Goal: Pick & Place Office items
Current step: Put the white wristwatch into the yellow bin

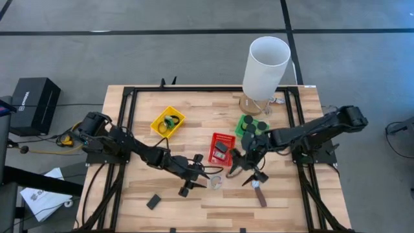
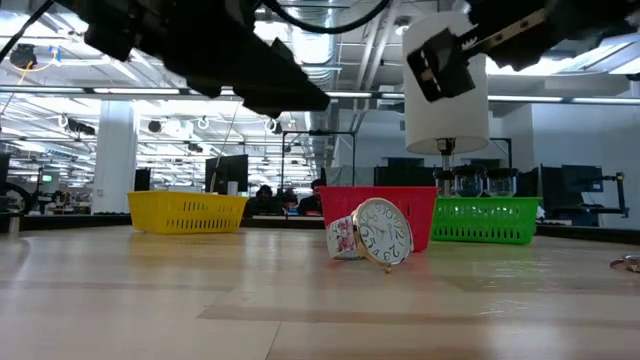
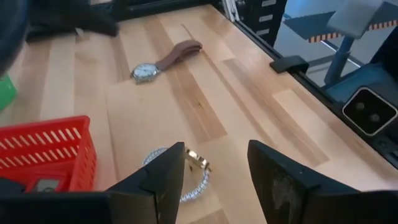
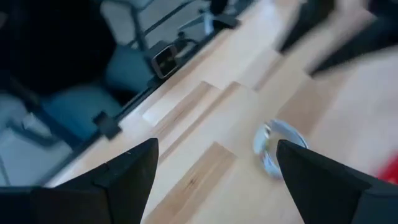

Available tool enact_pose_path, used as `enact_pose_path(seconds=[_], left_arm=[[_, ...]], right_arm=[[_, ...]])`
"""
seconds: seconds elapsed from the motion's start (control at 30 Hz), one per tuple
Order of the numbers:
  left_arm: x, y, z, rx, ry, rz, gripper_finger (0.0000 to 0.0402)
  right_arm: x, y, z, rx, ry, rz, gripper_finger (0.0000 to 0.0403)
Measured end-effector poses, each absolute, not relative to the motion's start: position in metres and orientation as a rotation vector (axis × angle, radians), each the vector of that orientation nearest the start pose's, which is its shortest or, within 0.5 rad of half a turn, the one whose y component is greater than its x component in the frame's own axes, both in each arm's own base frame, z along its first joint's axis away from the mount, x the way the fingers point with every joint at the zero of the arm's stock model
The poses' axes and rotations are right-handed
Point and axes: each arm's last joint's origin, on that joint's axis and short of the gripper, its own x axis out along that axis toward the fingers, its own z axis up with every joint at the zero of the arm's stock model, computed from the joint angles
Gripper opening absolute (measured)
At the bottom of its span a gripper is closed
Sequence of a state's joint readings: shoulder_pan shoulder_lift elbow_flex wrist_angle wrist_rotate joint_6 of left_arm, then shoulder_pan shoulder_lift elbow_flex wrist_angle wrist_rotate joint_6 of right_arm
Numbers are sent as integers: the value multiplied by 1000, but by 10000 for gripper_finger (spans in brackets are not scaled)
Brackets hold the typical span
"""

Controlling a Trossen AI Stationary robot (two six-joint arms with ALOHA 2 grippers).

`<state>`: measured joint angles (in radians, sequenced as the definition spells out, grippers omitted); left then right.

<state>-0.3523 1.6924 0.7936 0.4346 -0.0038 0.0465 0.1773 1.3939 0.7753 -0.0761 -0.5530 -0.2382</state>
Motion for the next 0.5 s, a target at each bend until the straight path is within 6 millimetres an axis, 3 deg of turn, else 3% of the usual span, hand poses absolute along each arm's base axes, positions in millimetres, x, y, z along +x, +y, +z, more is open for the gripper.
enact_pose_path(seconds=[0.1, 0.23, 0.5], left_arm=[[317, -117, 162, 129, 464, -353, 168], [317, -118, 154, 136, 498, -355, 164], [316, -116, 169, 127, 449, -347, 164]], right_arm=[[273, 73, 206, -166, 592, 828, 317], [274, 80, 198, -135, 632, 842, 317], [283, 92, 182, -96, 656, 853, 317]])
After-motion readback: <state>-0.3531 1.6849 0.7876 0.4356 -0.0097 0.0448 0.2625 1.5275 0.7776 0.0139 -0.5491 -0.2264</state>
